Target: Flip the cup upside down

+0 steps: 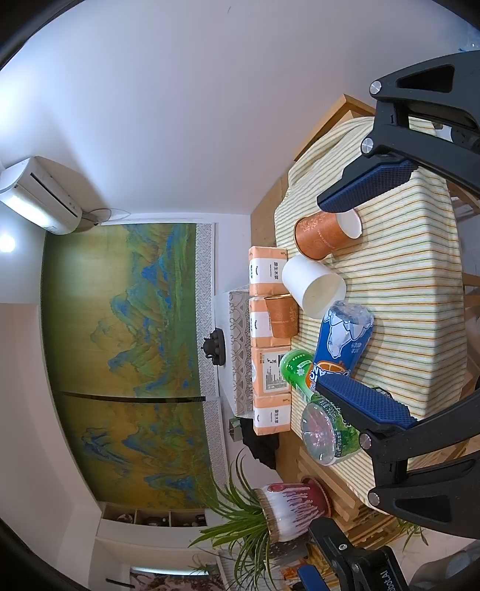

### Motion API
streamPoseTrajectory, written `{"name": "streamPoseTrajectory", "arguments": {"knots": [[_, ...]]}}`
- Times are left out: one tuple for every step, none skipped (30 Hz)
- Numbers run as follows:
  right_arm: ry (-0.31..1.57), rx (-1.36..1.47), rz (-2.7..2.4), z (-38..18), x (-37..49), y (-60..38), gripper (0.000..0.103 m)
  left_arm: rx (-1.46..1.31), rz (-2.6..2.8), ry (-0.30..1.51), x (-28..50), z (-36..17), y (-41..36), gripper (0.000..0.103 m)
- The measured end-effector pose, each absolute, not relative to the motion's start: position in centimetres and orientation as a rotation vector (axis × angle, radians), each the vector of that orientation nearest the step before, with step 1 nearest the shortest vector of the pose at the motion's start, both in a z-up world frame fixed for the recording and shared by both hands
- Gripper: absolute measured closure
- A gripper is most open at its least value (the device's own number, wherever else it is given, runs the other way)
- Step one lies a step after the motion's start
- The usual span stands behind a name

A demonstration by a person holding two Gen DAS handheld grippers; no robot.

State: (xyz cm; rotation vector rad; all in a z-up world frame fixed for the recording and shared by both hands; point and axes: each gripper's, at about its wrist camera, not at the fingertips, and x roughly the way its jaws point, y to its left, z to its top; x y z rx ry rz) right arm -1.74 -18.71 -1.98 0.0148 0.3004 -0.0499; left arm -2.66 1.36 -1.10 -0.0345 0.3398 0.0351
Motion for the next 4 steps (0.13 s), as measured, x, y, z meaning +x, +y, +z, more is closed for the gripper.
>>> {"name": "streamPoseTrajectory", "arguments": {"knots": [[0.300, 0.013, -0.050, -1.96, -1.73, -18.70, 0.016, -0.032, 0.038, 0.336, -2.69, -1.11, 1.32, 0.001], [0.302, 0.012, -0.050, -2.04, -1.72, -18.68, 0.016, -0.025, 0.038, 0.333, -2.69, -1.11, 1.22, 0.001], [0.303, 0.012, -0.049, -2.09, -1.70, -18.70, 0.016, -0.020, 0.040, 0.332, -2.67, -1.15, 1.14, 0.001], [0.304, 0.013, -0.049, -2.17, -1.77, -18.68, 0.016, -0.021, 0.041, 0.331, -2.68, -1.16, 1.12, 0.001]]}}
